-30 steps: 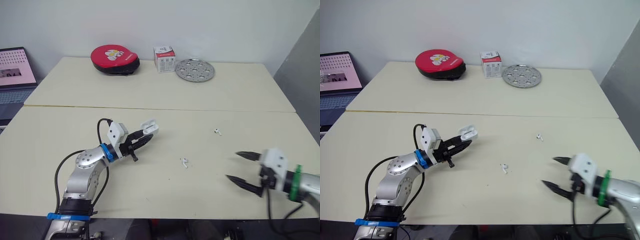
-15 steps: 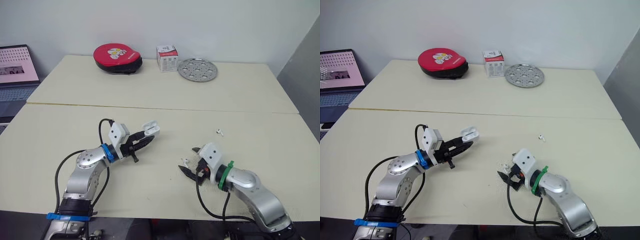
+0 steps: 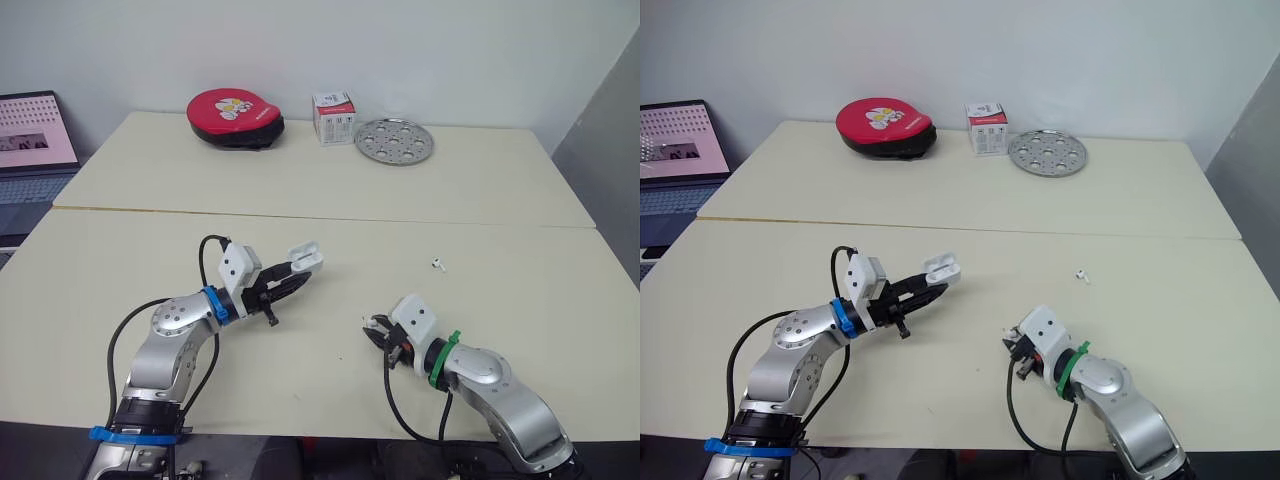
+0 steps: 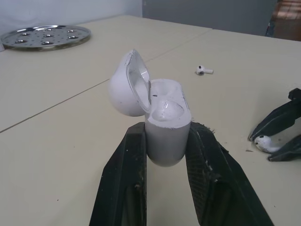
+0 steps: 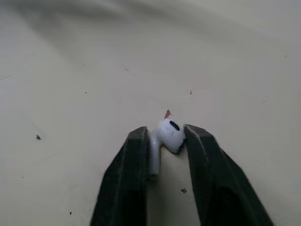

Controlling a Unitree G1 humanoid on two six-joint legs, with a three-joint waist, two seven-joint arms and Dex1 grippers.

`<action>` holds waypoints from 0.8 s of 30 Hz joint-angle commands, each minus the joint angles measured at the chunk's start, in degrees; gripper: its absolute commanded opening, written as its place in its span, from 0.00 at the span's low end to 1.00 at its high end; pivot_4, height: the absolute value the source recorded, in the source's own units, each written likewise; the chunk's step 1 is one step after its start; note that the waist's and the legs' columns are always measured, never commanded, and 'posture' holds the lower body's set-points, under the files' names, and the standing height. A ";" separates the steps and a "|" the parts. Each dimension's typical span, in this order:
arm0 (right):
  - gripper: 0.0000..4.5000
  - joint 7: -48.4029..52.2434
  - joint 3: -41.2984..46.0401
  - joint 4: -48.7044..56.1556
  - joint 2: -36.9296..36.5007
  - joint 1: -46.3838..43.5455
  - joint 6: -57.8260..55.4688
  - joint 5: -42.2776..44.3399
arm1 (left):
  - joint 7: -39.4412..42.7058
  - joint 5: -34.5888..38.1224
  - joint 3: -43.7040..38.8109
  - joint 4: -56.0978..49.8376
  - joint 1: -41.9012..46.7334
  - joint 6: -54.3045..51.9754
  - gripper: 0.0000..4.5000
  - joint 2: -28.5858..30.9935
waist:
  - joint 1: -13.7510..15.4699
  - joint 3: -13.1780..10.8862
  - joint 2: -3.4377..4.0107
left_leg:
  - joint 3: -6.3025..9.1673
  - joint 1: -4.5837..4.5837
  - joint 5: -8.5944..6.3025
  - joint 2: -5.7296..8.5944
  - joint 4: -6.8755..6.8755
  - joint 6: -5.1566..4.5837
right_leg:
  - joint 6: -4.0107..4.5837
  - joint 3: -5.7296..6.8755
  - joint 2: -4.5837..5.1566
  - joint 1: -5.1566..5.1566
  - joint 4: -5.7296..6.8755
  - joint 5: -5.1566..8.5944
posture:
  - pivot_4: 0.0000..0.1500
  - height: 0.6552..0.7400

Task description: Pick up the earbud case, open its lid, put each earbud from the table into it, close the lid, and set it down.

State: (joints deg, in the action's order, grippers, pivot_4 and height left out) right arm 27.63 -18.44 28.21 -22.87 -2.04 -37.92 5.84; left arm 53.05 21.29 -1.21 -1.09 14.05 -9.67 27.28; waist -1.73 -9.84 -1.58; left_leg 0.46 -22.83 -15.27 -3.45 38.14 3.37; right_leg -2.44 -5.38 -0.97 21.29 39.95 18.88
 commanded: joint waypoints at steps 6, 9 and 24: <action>0.10 21.60 5.49 -2.34 -19.95 -1.89 10.17 4.47 | -1.10 0.52 0.24 -5.26 -1.63 -0.68 0.17 0.12 | 0.22 -0.03 -0.03 | -0.02 -0.05 -0.01 0.09 0.00 -0.01 | 0.00 -0.01 0.08 -0.02 -0.12 0.00 | 1.00 1.00; 0.10 34.55 9.46 -7.82 -28.65 -0.21 22.35 7.87 | -1.61 0.94 0.16 -6.97 -2.69 -1.37 0.17 0.25 | 0.23 -0.06 -0.06 | -0.01 -0.07 -0.01 0.10 -0.01 -0.02 | 0.00 0.01 0.09 -0.04 -0.20 0.00 | 1.00 1.00; 0.10 58.27 7.58 -34.06 -36.33 -8.18 47.68 4.41 | -3.62 2.54 -1.24 -13.83 -7.66 -5.48 0.17 2.01 | -0.10 -0.12 -0.06 | -0.15 0.11 0.00 -0.05 -0.01 -0.01 | 0.01 -0.08 0.02 -0.10 -0.10 -0.01 | 1.00 1.00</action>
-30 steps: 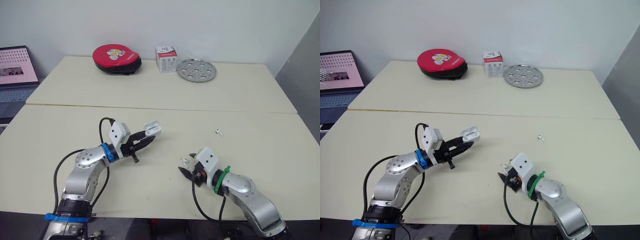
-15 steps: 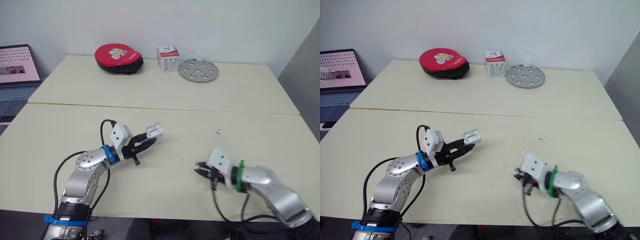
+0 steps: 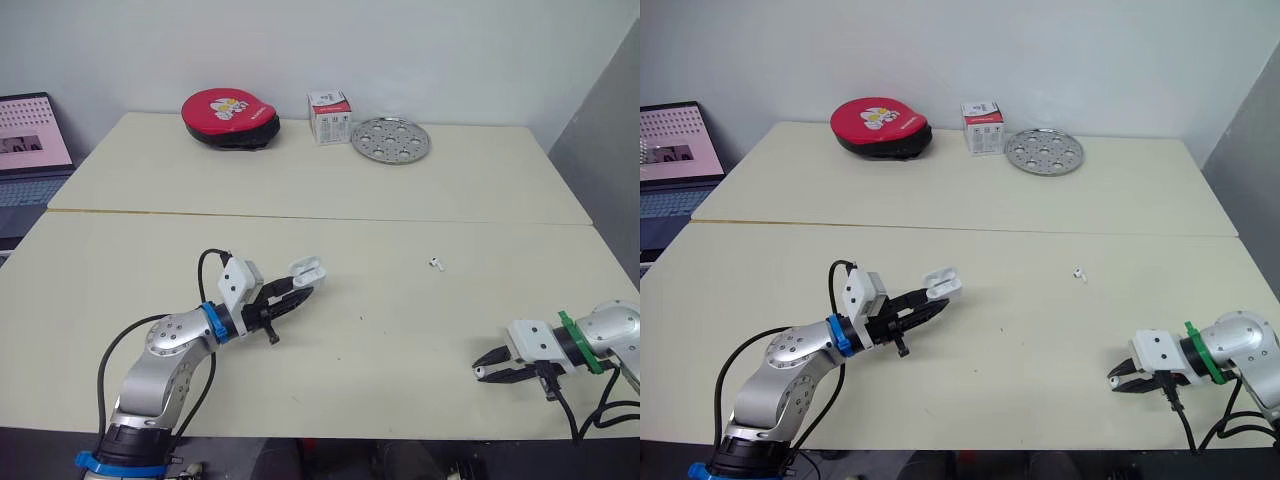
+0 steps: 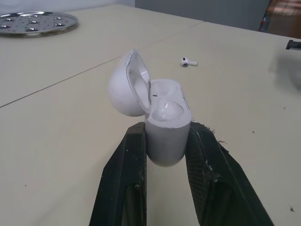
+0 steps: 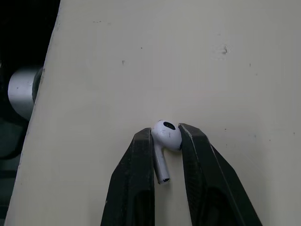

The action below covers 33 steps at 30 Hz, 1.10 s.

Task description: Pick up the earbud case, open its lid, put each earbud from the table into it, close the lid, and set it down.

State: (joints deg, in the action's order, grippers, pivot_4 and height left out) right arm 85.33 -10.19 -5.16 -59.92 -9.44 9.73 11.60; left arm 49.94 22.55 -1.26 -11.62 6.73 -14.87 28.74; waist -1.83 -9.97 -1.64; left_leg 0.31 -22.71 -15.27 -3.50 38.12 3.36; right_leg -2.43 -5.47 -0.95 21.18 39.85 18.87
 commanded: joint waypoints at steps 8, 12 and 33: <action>0.56 0.02 0.17 -0.16 1.93 -1.93 -0.93 -1.35 | -1.05 1.48 -1.43 -4.53 -1.15 -1.28 0.17 0.77 | -0.06 0.00 0.01 | -0.03 0.10 0.00 -0.03 0.01 0.00 | 0.00 -0.03 0.00 -0.06 0.05 0.00 | 1.00 1.00; 0.63 0.24 2.68 3.65 0.58 -2.48 -1.68 1.05 | -1.46 1.56 -1.28 -4.92 -1.58 -1.66 0.17 0.42 | -0.06 0.00 0.01 | -0.08 0.14 0.00 -0.02 0.01 0.00 | 0.00 -0.07 0.00 -0.08 0.06 0.00 | 1.00 1.00; 0.63 -21.82 2.20 41.26 -9.44 6.54 -52.95 -5.47 | -2.55 1.09 0.20 -5.15 -2.24 -1.86 0.17 -0.67 | 0.15 -0.08 0.14 | -0.02 -0.11 0.00 0.03 -0.01 0.01 | -0.01 -0.03 0.02 0.13 0.00 0.01 | 1.00 1.00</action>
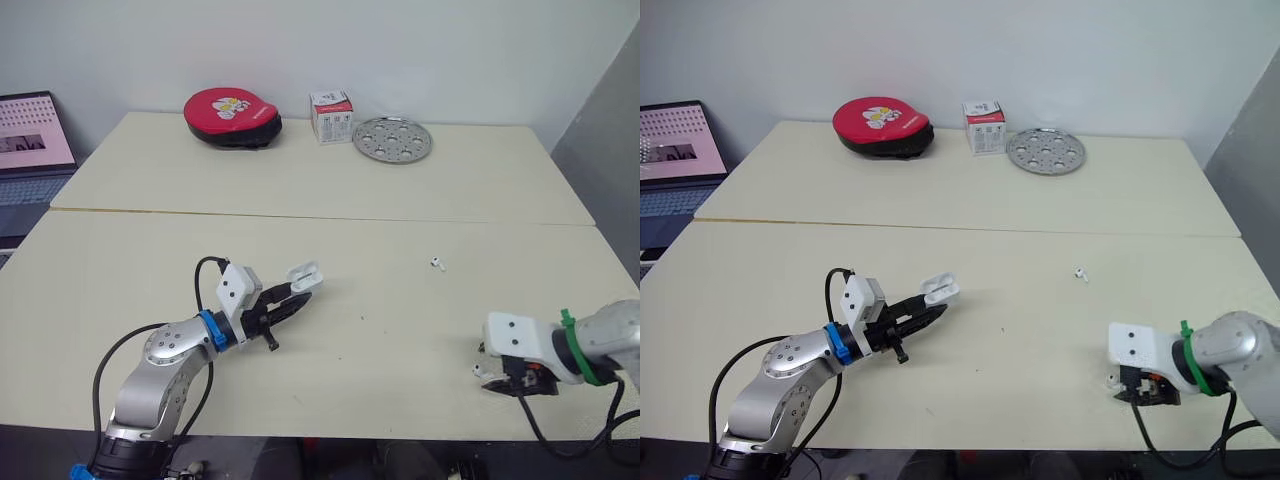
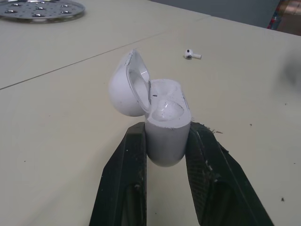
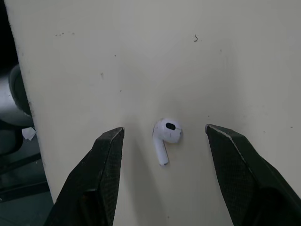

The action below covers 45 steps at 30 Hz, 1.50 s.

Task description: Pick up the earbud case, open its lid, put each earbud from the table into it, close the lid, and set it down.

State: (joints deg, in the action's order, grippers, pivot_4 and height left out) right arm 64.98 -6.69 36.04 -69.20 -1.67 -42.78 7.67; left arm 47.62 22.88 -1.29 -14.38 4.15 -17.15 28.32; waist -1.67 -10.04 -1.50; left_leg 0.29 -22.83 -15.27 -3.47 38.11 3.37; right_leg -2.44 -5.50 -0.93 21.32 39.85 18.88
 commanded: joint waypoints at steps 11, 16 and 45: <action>0.63 -3.77 -4.89 -2.83 0.86 -1.30 1.72 -3.61 | -0.90 0.97 0.52 -3.23 -0.64 0.62 0.17 -0.39 | -0.06 0.05 -0.09 | -0.07 0.04 0.00 -0.02 0.00 0.00 | 0.00 -0.03 -0.01 -0.01 0.01 0.00 | 1.00 1.00; 0.35 -4.44 -5.06 -2.63 1.73 -1.27 1.26 -3.55 | -1.08 0.94 0.74 -3.08 -0.46 0.66 0.17 -0.57 | -0.15 0.18 -0.29 | -0.08 0.06 0.00 -0.04 0.01 0.00 | 0.00 -0.04 -0.02 -0.03 0.01 0.00 | 1.00 1.00; 0.08 -26.37 9.72 -5.11 50.20 -32.09 -13.81 24.54 | -1.61 -0.64 2.81 2.90 8.31 4.73 0.17 -6.86 | -0.12 0.17 -0.30 | 0.03 -0.11 0.00 -0.05 -0.04 0.00 | 0.01 0.04 -0.05 0.13 0.07 -0.01 | 1.00 1.00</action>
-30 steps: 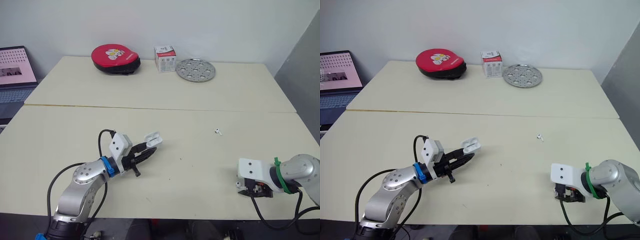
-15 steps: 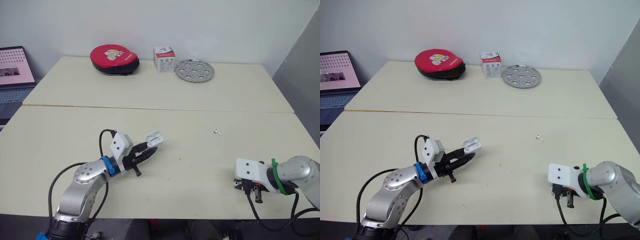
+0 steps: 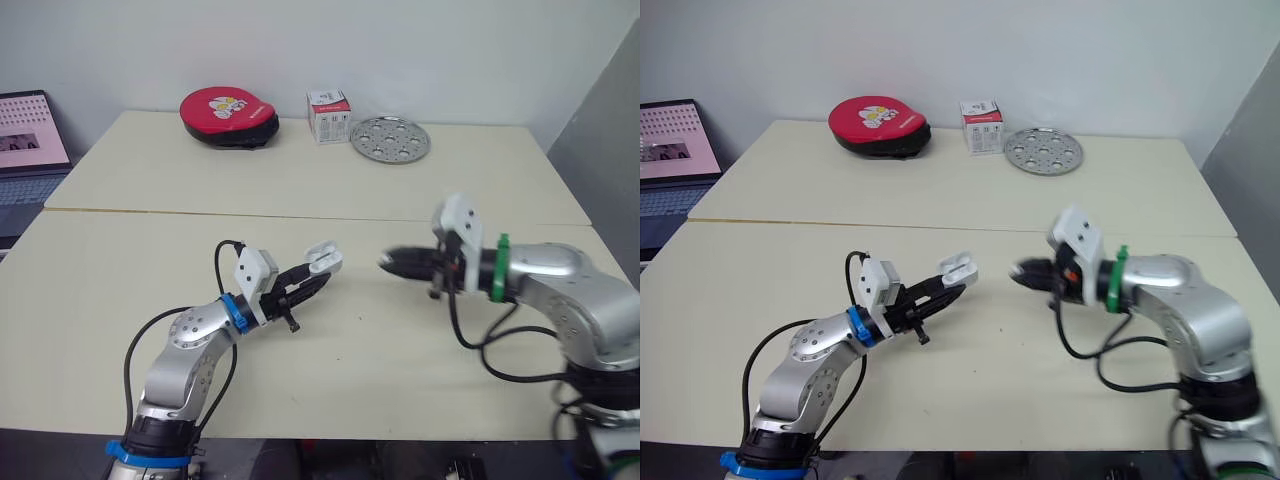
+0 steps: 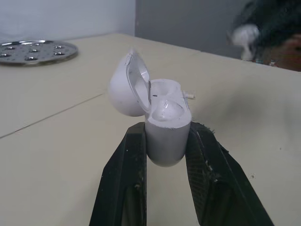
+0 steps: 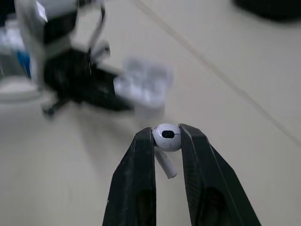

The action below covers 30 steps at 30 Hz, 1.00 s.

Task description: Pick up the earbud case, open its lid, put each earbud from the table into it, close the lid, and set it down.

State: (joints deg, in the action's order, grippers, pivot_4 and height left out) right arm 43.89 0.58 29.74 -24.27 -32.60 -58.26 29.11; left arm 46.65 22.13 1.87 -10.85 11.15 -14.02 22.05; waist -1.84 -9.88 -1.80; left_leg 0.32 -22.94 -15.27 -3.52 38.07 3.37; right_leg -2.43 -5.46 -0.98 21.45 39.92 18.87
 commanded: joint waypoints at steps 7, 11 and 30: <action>0.08 -11.39 -1.89 -3.28 17.12 3.77 12.25 1.05 | -1.74 -0.11 0.02 0.14 3.12 2.48 0.17 -1.83 | 0.12 0.00 0.02 | 0.36 -0.03 0.00 0.06 0.02 0.00 | 0.00 0.04 0.06 -0.02 0.00 0.00 | 1.00 1.00; 0.08 -12.40 -5.11 -5.42 18.74 6.79 18.75 -1.53 | -2.29 -0.09 0.07 0.14 3.40 2.62 0.17 -2.65 | -0.02 -0.01 0.04 | 0.41 -0.02 0.00 0.04 0.01 0.00 | 0.00 0.07 0.03 0.01 0.05 0.00 | 1.00 1.00; 0.08 -13.46 -11.85 -13.36 19.68 12.05 33.08 -8.13 | -2.08 0.11 0.85 0.95 5.45 2.36 0.17 -3.46 | -0.03 -0.03 0.06 | 0.49 -0.01 0.00 0.03 -0.01 0.01 | 0.00 0.14 0.00 0.00 0.04 0.00 | 1.00 1.00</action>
State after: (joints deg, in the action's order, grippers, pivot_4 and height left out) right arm 30.08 -10.62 16.15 -4.50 -21.00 -26.51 21.41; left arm 44.40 21.58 2.62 -8.35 15.44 -12.44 18.83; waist -1.86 -9.91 -1.74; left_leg 0.81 -22.95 -15.26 -3.50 38.06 3.38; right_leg -2.44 -5.33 -0.98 21.45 39.96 18.87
